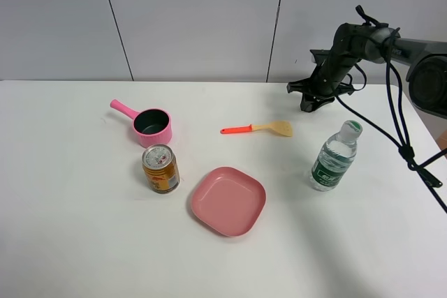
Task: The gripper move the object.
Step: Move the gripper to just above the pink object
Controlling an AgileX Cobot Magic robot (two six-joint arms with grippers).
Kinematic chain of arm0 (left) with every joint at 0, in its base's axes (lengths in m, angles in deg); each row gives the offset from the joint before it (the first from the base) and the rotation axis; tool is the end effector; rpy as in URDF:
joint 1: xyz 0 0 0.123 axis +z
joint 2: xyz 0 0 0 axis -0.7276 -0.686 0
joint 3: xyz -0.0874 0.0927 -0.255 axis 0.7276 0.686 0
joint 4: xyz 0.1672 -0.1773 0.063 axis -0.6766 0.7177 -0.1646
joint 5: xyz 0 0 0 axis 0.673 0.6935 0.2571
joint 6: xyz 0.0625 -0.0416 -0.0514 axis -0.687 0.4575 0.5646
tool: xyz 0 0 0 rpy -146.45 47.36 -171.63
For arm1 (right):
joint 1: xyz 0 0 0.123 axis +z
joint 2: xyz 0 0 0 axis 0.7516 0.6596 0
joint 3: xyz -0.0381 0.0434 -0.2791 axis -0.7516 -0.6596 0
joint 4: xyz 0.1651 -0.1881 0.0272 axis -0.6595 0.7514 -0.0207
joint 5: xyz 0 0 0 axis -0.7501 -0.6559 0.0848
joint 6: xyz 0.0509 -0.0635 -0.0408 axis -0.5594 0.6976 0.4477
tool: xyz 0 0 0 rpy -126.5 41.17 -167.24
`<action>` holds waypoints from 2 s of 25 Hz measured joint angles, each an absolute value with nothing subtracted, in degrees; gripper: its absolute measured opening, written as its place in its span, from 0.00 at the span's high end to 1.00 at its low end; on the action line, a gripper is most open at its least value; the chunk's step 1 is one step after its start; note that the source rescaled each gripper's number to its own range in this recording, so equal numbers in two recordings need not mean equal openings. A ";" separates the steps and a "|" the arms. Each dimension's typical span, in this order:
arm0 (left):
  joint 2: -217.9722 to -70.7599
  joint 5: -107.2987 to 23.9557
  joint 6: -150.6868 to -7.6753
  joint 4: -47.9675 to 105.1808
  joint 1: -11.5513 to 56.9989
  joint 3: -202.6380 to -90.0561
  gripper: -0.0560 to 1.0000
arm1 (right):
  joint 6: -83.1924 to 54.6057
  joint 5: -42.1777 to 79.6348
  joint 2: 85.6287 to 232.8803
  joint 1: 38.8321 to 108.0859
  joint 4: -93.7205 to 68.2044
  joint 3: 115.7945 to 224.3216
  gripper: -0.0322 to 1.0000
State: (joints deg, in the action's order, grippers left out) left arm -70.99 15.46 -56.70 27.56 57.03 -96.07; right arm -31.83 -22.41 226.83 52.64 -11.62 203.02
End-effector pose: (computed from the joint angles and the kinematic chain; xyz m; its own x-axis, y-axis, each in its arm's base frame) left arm -0.0050 -0.0183 0.2817 -0.4283 0.0171 -0.9035 0.0317 0.9995 0.0039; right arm 0.5081 0.0430 0.1091 -0.9509 -0.0823 -0.2984 -0.1112 0.9905 0.0814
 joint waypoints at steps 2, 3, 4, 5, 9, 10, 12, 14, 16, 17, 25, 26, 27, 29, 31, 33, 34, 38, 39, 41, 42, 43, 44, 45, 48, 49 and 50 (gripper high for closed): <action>-70.99 15.46 -56.70 27.56 57.03 -96.07 0.00 | -31.83 -22.53 226.83 52.64 -11.62 203.02 0.96; -70.99 15.46 -56.70 27.56 57.03 -96.07 0.00 | -31.83 -22.91 226.83 52.64 -11.62 203.02 0.96; -70.99 15.46 -56.70 27.56 57.03 -96.07 0.00 | -31.83 -23.46 226.83 52.64 -11.62 203.02 0.96; -70.99 15.46 -56.70 27.56 57.03 -96.07 0.00 | -31.83 -23.92 226.83 52.64 -11.64 203.02 0.96; -70.99 15.46 -56.70 27.51 57.03 -96.07 0.00 | -31.83 -25.04 226.57 52.64 -11.64 203.02 0.96; -70.99 15.46 -56.70 27.51 57.03 -96.07 0.00 | -31.83 -25.41 226.48 52.64 -11.64 203.02 0.96; -70.99 15.46 -56.70 27.44 57.03 -96.07 0.00 | -31.83 -25.85 226.32 52.64 -11.64 203.02 0.96; -70.99 15.46 -56.70 27.45 57.03 -96.07 0.00 | -31.83 -26.64 226.14 52.64 -11.69 203.02 0.97; -70.99 15.46 -56.70 27.45 57.03 -96.07 0.00 | -31.83 -27.03 225.44 52.64 -11.69 203.02 0.97; -70.99 15.46 -56.70 27.45 57.03 -96.07 0.00 | -31.83 -27.09 224.95 52.64 -11.69 203.02 0.97; -70.99 15.46 -56.70 27.45 57.03 -96.07 0.00 | -31.83 -29.77 221.19 52.71 -11.75 203.02 0.97; -70.99 15.46 -56.70 27.45 57.03 -96.07 0.00 | -31.83 -30.36 221.17 52.79 -11.92 203.02 0.97; -70.99 15.46 -56.70 27.45 57.03 -96.07 0.00 | -31.83 -30.71 221.10 52.96 -12.21 203.02 0.97; -70.99 15.46 -56.70 27.45 57.03 -96.07 0.00 | -31.83 -31.41 220.73 53.54 -13.02 203.02 0.97; -70.99 15.46 -56.70 27.45 57.03 -96.07 0.00 | -31.83 -31.53 220.07 54.36 -13.25 203.02 0.97; -70.99 15.46 -56.70 27.45 57.03 -96.07 0.00 | -31.83 -31.95 219.19 55.10 -13.25 203.32 0.97; -70.99 15.46 -56.70 27.45 57.03 -96.07 0.00 | -31.83 -32.48 218.94 55.57 -13.25 203.83 0.97; -70.99 15.46 -56.70 27.45 57.03 -96.07 0.00 | -31.83 -34.97 218.58 58.26 -14.39 206.68 0.97; -70.99 15.46 -56.70 27.45 57.03 -96.07 0.00 | -31.77 -35.75 218.51 59.23 -14.66 207.62 0.97; -70.99 15.46 -56.70 27.45 57.03 -96.07 0.00 | -31.72 -36.85 218.31 61.11 -15.47 209.29 0.97; -70.99 15.46 -56.70 27.45 57.03 -96.07 0.00 | -31.72 -37.52 218.26 62.09 -16.02 210.18 0.97; -70.99 15.46 -56.70 27.45 57.03 -96.07 0.00 | -31.67 -38.05 218.25 63.10 -16.21 211.03 0.97; -70.99 15.46 -56.70 27.45 57.03 -96.07 0.00 | -31.67 -38.74 218.25 63.90 -16.38 211.66 0.97; -70.99 15.46 -56.70 27.45 57.03 -96.07 0.00 | -31.67 -39.27 218.25 64.80 -16.69 212.29 0.97; -70.99 15.46 -56.70 27.45 57.03 -96.07 0.00 | -31.61 -41.10 218.25 67.33 -17.84 214.01 0.97; -70.99 15.46 -56.70 27.45 57.03 -96.07 0.00 | -31.55 -41.48 218.25 68.18 -18.10 214.72 0.97; -70.99 15.46 -56.70 27.45 57.03 -96.07 0.00 | -31.31 -41.61 218.25 69.05 -18.28 215.40 0.97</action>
